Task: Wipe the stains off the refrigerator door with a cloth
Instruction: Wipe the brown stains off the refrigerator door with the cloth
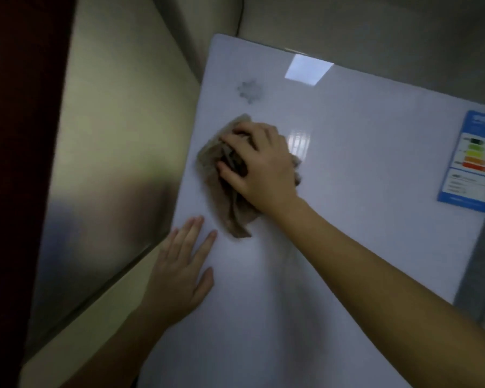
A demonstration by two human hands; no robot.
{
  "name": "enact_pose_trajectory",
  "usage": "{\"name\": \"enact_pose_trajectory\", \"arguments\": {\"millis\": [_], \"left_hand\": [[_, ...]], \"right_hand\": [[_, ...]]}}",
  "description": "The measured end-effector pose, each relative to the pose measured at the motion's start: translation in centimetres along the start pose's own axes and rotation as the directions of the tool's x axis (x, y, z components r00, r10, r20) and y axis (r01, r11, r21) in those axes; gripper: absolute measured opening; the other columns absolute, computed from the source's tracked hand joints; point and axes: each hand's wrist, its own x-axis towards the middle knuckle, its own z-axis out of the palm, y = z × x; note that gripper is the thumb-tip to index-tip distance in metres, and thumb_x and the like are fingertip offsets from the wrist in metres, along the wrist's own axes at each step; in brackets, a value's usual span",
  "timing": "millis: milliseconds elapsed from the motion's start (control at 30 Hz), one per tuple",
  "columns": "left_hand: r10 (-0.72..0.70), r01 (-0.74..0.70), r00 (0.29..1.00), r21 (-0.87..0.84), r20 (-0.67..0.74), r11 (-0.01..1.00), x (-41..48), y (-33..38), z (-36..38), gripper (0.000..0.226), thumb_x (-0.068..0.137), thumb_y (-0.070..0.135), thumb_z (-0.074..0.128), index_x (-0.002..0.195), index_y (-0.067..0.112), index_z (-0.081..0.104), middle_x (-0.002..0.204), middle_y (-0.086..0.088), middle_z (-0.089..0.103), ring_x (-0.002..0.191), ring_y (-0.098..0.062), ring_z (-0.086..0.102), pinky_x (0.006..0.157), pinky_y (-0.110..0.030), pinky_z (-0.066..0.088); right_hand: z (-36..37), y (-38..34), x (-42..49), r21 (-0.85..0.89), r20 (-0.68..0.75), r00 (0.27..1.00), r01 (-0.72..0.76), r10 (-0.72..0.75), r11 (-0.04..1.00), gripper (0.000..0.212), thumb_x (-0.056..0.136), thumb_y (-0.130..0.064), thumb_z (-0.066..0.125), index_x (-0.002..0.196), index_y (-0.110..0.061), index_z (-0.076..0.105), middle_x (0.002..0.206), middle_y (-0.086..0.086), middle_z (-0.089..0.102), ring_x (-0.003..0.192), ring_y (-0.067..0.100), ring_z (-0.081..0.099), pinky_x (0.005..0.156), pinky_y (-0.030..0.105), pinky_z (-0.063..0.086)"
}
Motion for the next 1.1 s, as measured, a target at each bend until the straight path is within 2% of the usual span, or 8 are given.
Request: {"name": "enact_pose_trajectory", "arguments": {"millis": [133,233,367,533,733,867,1000,1100], "left_hand": [[-0.008,0.008,1.000,0.015,-0.003,1.000,-0.1,-0.1,0.0,0.058,0.095,0.038,0.049,0.145,0.009,0.052,0.151,-0.022,0.047,0.148,-0.036,0.034,0.127,-0.043,0.018],[0.011,-0.011,1.000,0.007,0.014,1.000,-0.2,-0.4,-0.1,0.061,0.097,0.039,0.048,0.151,0.010,0.045,0.163,-0.018,0.032,0.155,-0.032,0.025,0.128,-0.044,0.017],[0.020,-0.020,1.000,0.010,0.008,1.000,-0.1,-0.4,-0.2,0.065,0.098,0.042,0.040,0.156,0.011,0.036,0.168,-0.014,0.021,0.156,-0.031,0.021,0.129,-0.042,0.011],[0.006,-0.006,1.000,0.001,-0.005,1.000,-0.1,0.1,-0.1,0.067,0.098,0.042,0.038,0.154,0.006,0.038,0.166,-0.019,0.023,0.153,-0.037,0.025,0.129,-0.044,0.012],[0.011,-0.011,1.000,0.014,-0.005,1.000,0.1,0.2,-0.1,0.068,0.097,0.042,0.039,0.154,0.005,0.038,0.166,-0.020,0.022,0.154,-0.038,0.024,0.128,-0.044,0.011],[0.006,-0.005,1.000,0.016,-0.007,1.000,0.0,0.3,0.0,0.067,0.098,0.043,0.038,0.154,0.007,0.038,0.167,-0.018,0.021,0.155,-0.035,0.021,0.128,-0.046,0.013],[0.003,-0.003,1.000,0.015,0.013,1.000,0.1,0.1,-0.3,0.068,0.098,0.044,0.039,0.156,0.009,0.034,0.167,-0.018,0.021,0.156,-0.032,0.018,0.129,-0.044,0.010],[0.014,-0.015,1.000,0.019,0.021,1.000,0.2,0.1,-0.7,0.068,0.095,0.040,0.044,0.153,0.006,0.039,0.164,-0.021,0.026,0.154,-0.035,0.022,0.128,-0.042,0.009]], "right_hand": [[1.7,-2.7,1.0,0.001,0.037,0.994,0.103,-0.103,0.995,0.042,0.085,-0.038,0.074,0.120,-0.014,0.074,0.123,0.013,0.068,0.111,0.037,0.062,0.084,0.044,0.049],[-0.2,0.2,-0.1,0.002,-0.019,0.998,0.060,-0.060,0.998,0.041,0.085,-0.035,0.076,0.120,-0.013,0.075,0.121,0.014,0.069,0.109,0.039,0.064,0.085,0.045,0.050],[-5.5,7.9,-4.5,-0.063,-0.116,0.981,-0.162,0.154,0.985,0.040,0.090,-0.034,0.074,0.123,-0.012,0.073,0.123,0.014,0.066,0.112,0.036,0.060,0.096,0.045,0.048],[-12.6,16.3,-13.7,-0.110,-0.146,0.885,-0.458,0.442,0.882,0.044,0.095,-0.032,0.067,0.135,-0.014,0.062,0.135,0.015,0.054,0.124,0.033,0.049,0.107,0.048,0.042],[-13.5,16.6,-18.4,-0.134,-0.253,0.780,-0.614,0.573,0.777,0.044,0.096,-0.032,0.063,0.134,-0.010,0.060,0.137,0.018,0.052,0.127,0.033,0.046,0.109,0.047,0.040],[-9.4,11.6,-13.6,-0.092,-0.229,0.840,-0.522,0.492,0.848,0.043,0.091,-0.034,0.067,0.129,-0.014,0.066,0.133,0.016,0.057,0.122,0.032,0.050,0.104,0.038,0.038],[-3.5,3.1,-8.4,-0.025,-0.089,0.951,-0.299,0.296,0.954,0.045,0.085,-0.036,0.074,0.125,-0.015,0.071,0.129,0.014,0.063,0.118,0.037,0.057,0.097,0.043,0.044],[0.1,-2.2,-6.7,0.028,-0.006,0.984,-0.180,0.181,0.983,0.045,0.082,-0.035,0.077,0.122,-0.014,0.073,0.127,0.014,0.066,0.116,0.037,0.060,0.090,0.045,0.047]]}}
